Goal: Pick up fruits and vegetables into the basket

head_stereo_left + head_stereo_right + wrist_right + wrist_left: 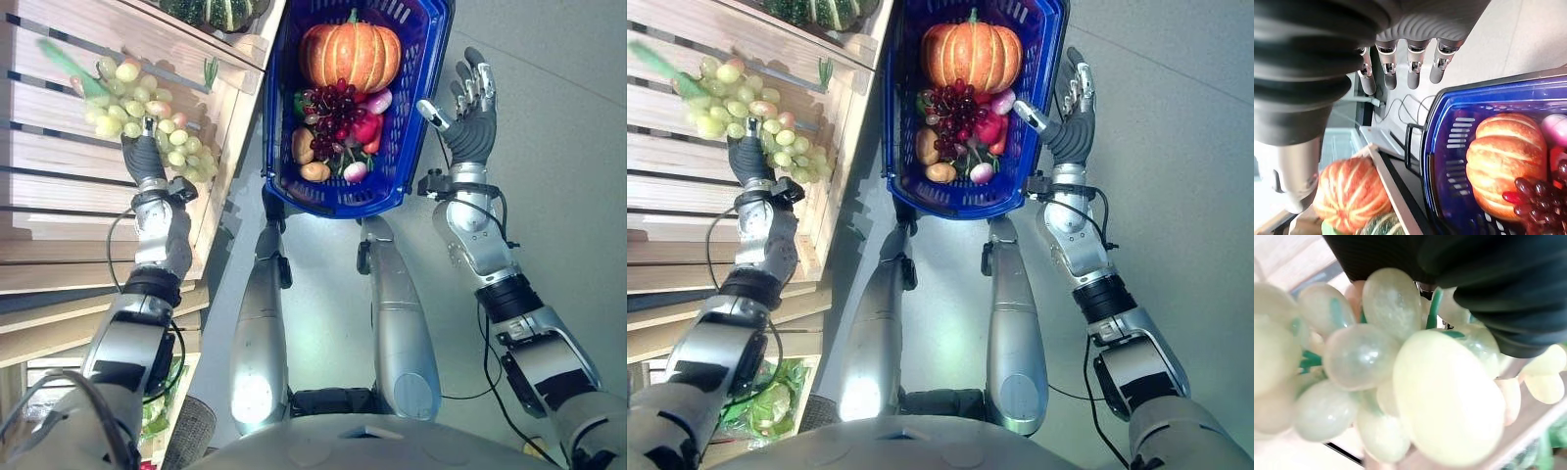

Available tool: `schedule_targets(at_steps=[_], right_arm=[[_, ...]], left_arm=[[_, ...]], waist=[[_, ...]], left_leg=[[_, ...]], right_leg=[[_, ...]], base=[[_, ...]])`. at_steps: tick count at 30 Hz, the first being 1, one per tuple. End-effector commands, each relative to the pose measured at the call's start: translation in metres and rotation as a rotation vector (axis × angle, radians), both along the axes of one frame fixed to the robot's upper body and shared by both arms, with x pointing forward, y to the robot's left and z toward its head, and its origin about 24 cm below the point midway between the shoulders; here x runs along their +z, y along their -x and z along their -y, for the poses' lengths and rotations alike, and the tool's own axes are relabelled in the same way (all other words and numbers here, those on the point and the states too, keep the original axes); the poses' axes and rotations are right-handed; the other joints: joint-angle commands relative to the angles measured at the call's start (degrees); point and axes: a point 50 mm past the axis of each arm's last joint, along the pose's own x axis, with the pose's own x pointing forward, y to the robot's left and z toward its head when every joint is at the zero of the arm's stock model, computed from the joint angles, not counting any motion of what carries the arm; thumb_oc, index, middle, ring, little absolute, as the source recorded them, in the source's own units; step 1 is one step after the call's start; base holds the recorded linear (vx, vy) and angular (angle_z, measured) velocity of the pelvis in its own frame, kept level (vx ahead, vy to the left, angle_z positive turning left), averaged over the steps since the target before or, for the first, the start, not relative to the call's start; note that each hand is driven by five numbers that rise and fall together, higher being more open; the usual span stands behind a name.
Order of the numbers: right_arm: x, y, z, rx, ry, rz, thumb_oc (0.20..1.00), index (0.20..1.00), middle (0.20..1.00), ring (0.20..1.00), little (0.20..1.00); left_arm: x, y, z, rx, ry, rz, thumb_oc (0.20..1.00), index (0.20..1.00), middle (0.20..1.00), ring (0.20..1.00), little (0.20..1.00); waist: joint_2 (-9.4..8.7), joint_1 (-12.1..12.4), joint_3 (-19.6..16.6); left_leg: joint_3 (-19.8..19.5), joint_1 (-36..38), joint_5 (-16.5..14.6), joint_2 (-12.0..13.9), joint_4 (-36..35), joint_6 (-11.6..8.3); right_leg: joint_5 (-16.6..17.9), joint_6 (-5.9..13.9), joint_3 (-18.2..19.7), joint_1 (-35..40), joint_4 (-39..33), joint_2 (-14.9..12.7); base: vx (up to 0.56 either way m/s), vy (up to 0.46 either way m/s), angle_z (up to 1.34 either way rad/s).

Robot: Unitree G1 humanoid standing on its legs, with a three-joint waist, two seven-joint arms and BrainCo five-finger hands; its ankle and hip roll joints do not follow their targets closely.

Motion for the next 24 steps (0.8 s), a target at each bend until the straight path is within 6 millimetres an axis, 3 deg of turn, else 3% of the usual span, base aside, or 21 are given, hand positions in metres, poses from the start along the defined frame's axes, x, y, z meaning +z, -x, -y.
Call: schedule_targets(at_steps=[1,11,17,20,24], right_arm=[[0.018,0.018,-0.008,0.067,0.008,0.161,1.000,1.000,1.000,1.000,1.000],[0.039,0.026,-0.029,0.315,0.168,0.191,1.000,1.000,1.000,1.000,1.000],[0.054,0.035,-0.047,0.489,0.231,0.214,1.000,1.000,1.000,1.000,1.000],[0.056,0.036,-0.050,0.517,0.245,0.218,1.000,1.000,1.000,1.000,1.000],[0.068,0.042,-0.069,0.674,0.283,0.218,1.000,1.000,1.000,1.000,1.000]], left_arm=[[0.040,0.015,-0.015,0.032,-0.016,0.286,0.200,0.200,0.200,0.200,0.200],[0.089,0.033,0.039,-0.223,-0.190,0.547,0.200,0.200,0.200,0.200,0.200],[0.113,0.046,0.066,-0.273,-0.357,0.610,0.200,0.200,0.200,0.200,0.200],[0.118,0.048,0.069,-0.268,-0.397,0.617,0.200,0.200,0.200,0.200,0.200],[0.135,0.054,0.085,-0.353,-0.504,0.659,0.200,0.200,0.200,0.200,0.200]], waist=[[-1.75,1.48,-2.27],[-0.90,2.84,-2.27],[-0.76,3.21,-2.27],[-0.72,3.33,-2.27],[-0.65,3.85,-2.27]], left_leg=[[0.95,0.23,-3.57,-5.65,0.15,2.96],[0.95,1.49,-3.54,-5.96,-0.08,2.99],[1.14,1.75,-3.52,-6.00,0.14,3.16],[1.17,1.82,-3.48,-6.01,0.07,3.18],[1.25,1.91,-3.42,-6.01,0.30,3.17]], right_leg=[[-4.83,1.42,-2.50,3.90,-0.94,4.29],[-5.23,1.51,-4.05,5.95,-0.94,3.23],[-5.37,1.31,-4.18,6.52,-0.81,3.37],[-5.36,1.28,-4.25,6.63,-0.87,3.36],[-5.41,1.10,-4.53,6.92,-0.73,3.30]], base=[[0.00,-0.037,0.01],[0.01,-0.024,0.01],[0.01,-0.011,0.00],[0.00,0.000,0.00],[0.02,-0.033,0.01]])
